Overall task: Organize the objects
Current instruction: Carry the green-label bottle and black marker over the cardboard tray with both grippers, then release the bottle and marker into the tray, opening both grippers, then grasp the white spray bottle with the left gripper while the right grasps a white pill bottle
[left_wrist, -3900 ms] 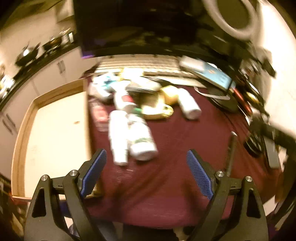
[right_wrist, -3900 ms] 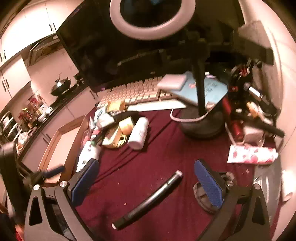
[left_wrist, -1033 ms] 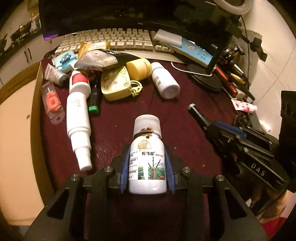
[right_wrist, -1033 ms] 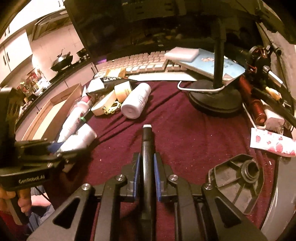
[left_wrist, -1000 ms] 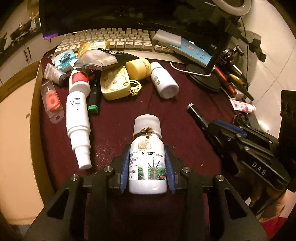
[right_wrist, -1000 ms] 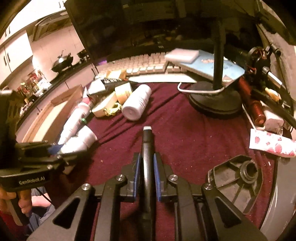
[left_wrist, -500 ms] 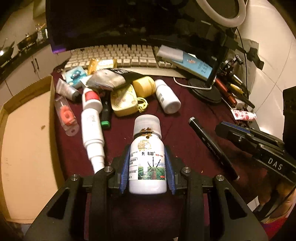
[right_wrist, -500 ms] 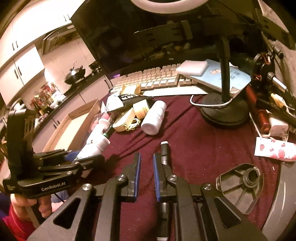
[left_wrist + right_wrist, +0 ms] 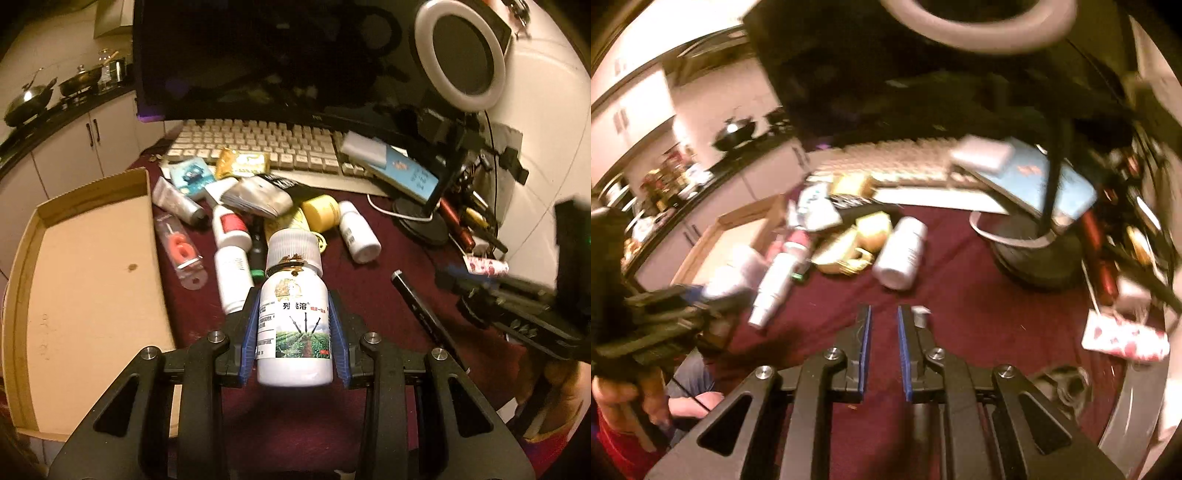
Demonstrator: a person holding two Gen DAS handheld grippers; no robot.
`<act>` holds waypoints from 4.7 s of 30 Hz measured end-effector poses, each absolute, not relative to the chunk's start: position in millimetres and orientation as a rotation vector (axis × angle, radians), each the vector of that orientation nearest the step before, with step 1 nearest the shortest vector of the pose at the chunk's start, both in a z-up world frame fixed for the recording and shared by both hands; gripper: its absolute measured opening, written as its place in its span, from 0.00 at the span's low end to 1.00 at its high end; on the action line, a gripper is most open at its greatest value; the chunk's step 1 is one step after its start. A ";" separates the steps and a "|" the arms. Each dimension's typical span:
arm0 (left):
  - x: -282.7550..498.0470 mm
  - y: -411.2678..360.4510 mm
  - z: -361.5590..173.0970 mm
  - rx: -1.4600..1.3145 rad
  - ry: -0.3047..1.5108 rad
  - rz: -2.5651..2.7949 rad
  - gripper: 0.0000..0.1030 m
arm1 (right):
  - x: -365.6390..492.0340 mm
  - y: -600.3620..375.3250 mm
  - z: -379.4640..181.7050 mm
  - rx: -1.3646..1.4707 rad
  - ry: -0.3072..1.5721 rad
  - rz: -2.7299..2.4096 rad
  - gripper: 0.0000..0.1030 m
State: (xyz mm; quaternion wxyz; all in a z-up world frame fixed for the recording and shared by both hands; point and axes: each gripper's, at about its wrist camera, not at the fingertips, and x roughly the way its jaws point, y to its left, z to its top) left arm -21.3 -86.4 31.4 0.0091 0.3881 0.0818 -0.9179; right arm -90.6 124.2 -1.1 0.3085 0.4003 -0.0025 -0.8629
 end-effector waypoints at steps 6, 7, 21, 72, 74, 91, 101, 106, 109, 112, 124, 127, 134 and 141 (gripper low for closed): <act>-15.7 -102.0 38.7 1.178 0.303 -2.860 0.33 | -98.2 135.1 -26.1 1.170 -0.007 -2.293 0.44; -15.1 -105.3 39.1 1.174 0.312 -2.854 0.33 | -97.9 134.6 -26.0 1.160 -0.008 -2.297 0.50; -13.3 -141.6 36.4 1.131 0.392 -2.801 0.33 | -77.9 97.8 -46.5 1.077 0.329 -2.379 0.12; -5.4 -247.2 -18.8 1.222 0.481 -2.415 0.33 | -47.7 -113.5 -18.9 0.902 0.136 -1.946 0.13; -6.8 -243.9 -18.6 1.232 0.482 -2.422 0.33 | -47.2 -108.9 -16.7 0.883 0.150 -1.973 0.14; -20.2 -195.4 -20.5 1.382 0.308 -2.429 0.33 | -44.3 -39.5 0.3 0.840 0.055 -2.041 0.43; -20.8 -184.4 -8.1 1.412 0.264 -2.411 0.56 | -53.8 74.3 8.8 0.836 0.020 -2.291 0.78; -12.1 -185.7 17.6 1.281 0.319 -2.475 0.59 | -67.4 138.5 17.3 0.851 -0.109 -2.502 0.84; -10.3 -173.0 30.3 1.203 0.335 -2.552 0.74 | -71.3 168.9 17.4 0.861 -0.157 -2.595 1.00; -13.9 -149.8 35.9 1.197 0.320 -2.645 0.76 | -78.6 192.6 15.8 0.890 -0.192 -2.644 1.00; -63.5 -86.2 -3.4 1.379 0.062 -2.694 0.76 | -85.3 165.6 -15.1 0.983 -0.114 -2.522 1.00; -78.0 -88.0 -7.6 1.385 0.068 -2.676 0.66 | -84.9 161.0 -20.8 0.994 -0.109 -2.501 1.00; -91.8 -91.7 -29.4 1.460 0.023 -2.588 0.34 | -87.8 157.1 -23.2 1.002 -0.104 -2.476 1.00; -67.0 -68.7 -33.1 1.469 0.053 -2.703 0.28 | -115.1 120.5 -0.4 1.000 -0.058 -2.350 0.77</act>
